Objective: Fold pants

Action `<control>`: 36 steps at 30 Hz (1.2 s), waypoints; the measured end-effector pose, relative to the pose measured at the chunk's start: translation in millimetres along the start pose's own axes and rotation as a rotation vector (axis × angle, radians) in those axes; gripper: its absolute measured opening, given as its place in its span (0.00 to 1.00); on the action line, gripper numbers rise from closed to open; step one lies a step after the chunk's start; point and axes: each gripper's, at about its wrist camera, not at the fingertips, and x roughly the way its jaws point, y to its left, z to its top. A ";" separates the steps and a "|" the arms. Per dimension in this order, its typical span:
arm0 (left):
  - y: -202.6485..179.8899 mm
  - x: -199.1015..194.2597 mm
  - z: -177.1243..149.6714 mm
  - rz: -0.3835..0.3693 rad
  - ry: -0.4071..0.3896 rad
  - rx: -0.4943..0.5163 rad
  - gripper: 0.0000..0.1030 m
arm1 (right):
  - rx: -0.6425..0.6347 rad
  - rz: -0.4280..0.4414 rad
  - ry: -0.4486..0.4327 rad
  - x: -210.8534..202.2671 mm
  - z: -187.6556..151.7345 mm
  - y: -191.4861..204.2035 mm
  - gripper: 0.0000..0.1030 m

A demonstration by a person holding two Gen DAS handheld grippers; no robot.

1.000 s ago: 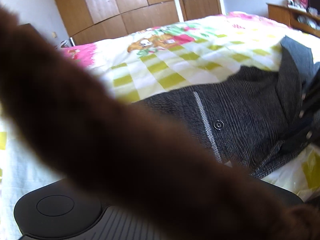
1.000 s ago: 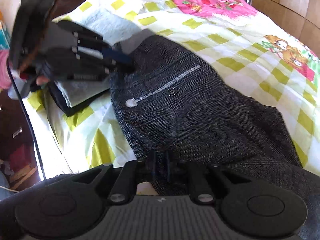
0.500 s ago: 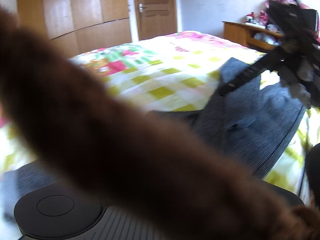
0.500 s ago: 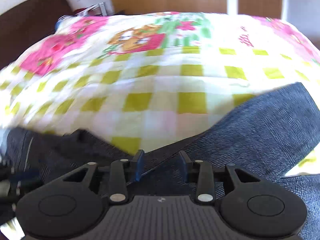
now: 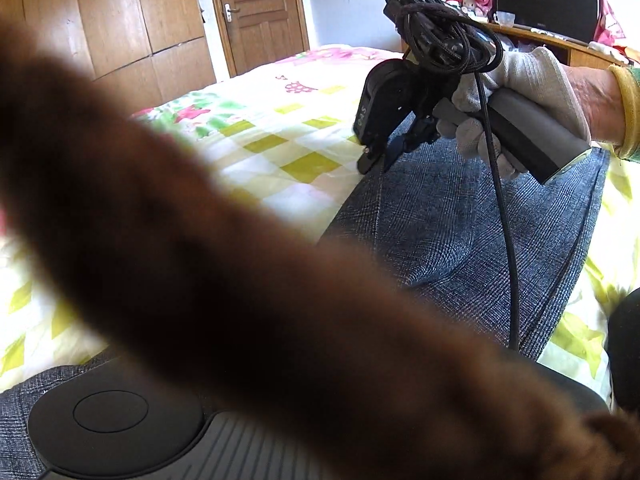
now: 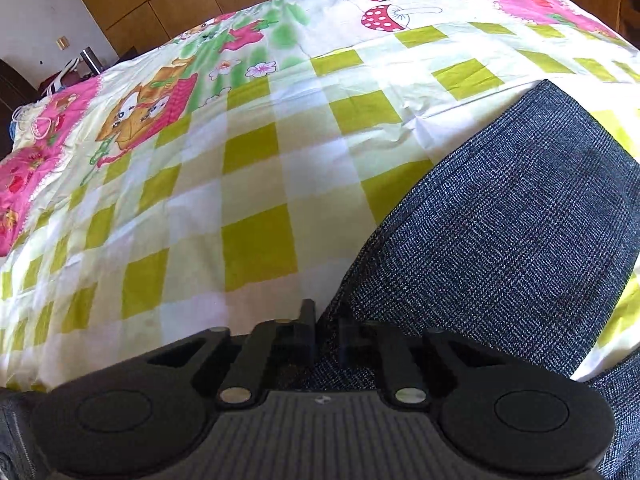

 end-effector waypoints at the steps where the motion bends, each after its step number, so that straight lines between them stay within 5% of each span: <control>1: -0.8 -0.5 1.4 0.002 0.001 0.002 0.30 | 0.016 0.026 -0.018 -5.9 2.0 -2.1 0.24; 6: -5.1 -15.1 17.1 0.008 -0.044 -0.002 0.30 | 0.018 0.222 -0.277 -97.1 0.9 -9.4 0.21; 10: -22.6 -29.7 20.0 -0.025 -0.091 0.024 0.30 | 0.026 0.300 -0.446 -170.4 -53.9 -50.7 0.21; 13: -41.5 -20.4 9.8 -0.082 -0.055 0.036 0.31 | 0.070 0.191 -0.454 -171.8 -111.9 -87.2 0.21; 15: -55.5 -6.1 0.2 -0.125 0.003 0.043 0.31 | 0.091 0.115 -0.359 -149.3 -139.6 -106.3 0.23; 18: -78.0 10.3 -10.7 -0.153 0.068 0.107 0.31 | 0.128 0.133 -0.283 -132.9 -157.4 -124.1 0.26; 25: -83.3 15.9 -0.2 -0.172 0.072 0.103 0.32 | 0.040 0.140 -0.328 -162.5 -137.7 -132.5 0.37; 28: -88.6 20.6 3.7 -0.188 0.061 0.116 0.32 | 0.011 0.126 -0.367 -163.2 -112.0 -133.0 0.51; 32: -97.2 29.1 8.1 -0.211 0.044 0.123 0.33 | 0.011 0.083 -0.333 -124.5 -50.5 -127.1 0.54; 36: -95.0 34.6 13.5 -0.236 0.027 0.083 0.33 | -0.044 0.058 -0.202 -66.7 -3.0 -106.5 0.54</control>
